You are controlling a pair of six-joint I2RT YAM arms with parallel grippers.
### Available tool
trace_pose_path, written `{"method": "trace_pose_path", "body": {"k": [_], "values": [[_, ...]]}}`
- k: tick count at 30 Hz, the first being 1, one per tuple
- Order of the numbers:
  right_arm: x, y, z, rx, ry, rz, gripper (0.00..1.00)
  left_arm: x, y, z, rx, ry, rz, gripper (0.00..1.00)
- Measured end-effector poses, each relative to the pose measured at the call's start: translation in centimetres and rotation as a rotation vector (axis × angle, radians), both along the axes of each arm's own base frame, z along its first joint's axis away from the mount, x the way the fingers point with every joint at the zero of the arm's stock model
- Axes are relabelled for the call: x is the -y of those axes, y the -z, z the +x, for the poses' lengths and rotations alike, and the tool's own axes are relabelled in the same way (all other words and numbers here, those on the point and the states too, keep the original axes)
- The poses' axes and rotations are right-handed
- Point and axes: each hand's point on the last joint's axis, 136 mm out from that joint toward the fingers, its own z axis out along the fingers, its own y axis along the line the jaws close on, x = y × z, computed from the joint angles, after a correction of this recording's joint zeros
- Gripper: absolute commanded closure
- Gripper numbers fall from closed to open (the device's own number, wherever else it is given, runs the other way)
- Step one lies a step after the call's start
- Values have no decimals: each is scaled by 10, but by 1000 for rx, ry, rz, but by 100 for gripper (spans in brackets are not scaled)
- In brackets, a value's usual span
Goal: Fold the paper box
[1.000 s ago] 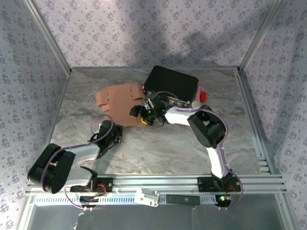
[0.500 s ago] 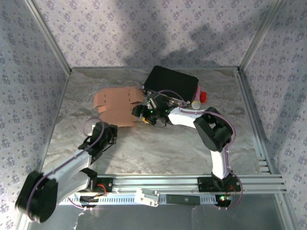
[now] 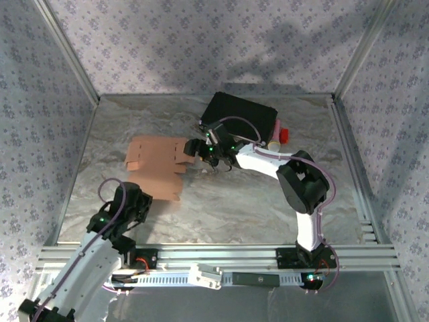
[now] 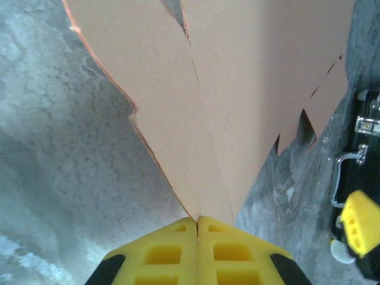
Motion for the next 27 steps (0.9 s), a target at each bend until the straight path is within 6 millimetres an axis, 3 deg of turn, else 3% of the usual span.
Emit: {"method": "trace_pose_path", "body": {"k": [5, 9, 11, 13, 17, 19, 22, 27], "values": [[-9, 1, -9, 0, -5, 11, 24, 3, -4, -3, -2, 35, -2, 100], [7, 24, -53, -20, 13, -47, 26, 10, -23, 4, 23, 55, -18, 100], [16, 25, -79, 21, -7, -107, 30, 13, -34, 10, 43, 65, -27, 100], [11, 7, -100, 134, -91, -126, 33, 15, -42, 14, 51, 67, -30, 100], [-19, -46, -140, 513, -338, -165, 32, 18, -53, 20, 56, 75, -24, 100], [-32, -53, -157, 687, -459, -225, 31, 19, -57, 23, 60, 80, -21, 100], [-44, -41, -169, 887, -621, -351, 27, 21, -63, 27, 66, 85, -17, 100], [-46, -6, -167, 1125, -782, -549, 24, 22, -67, 30, 72, 94, -10, 100]]}}
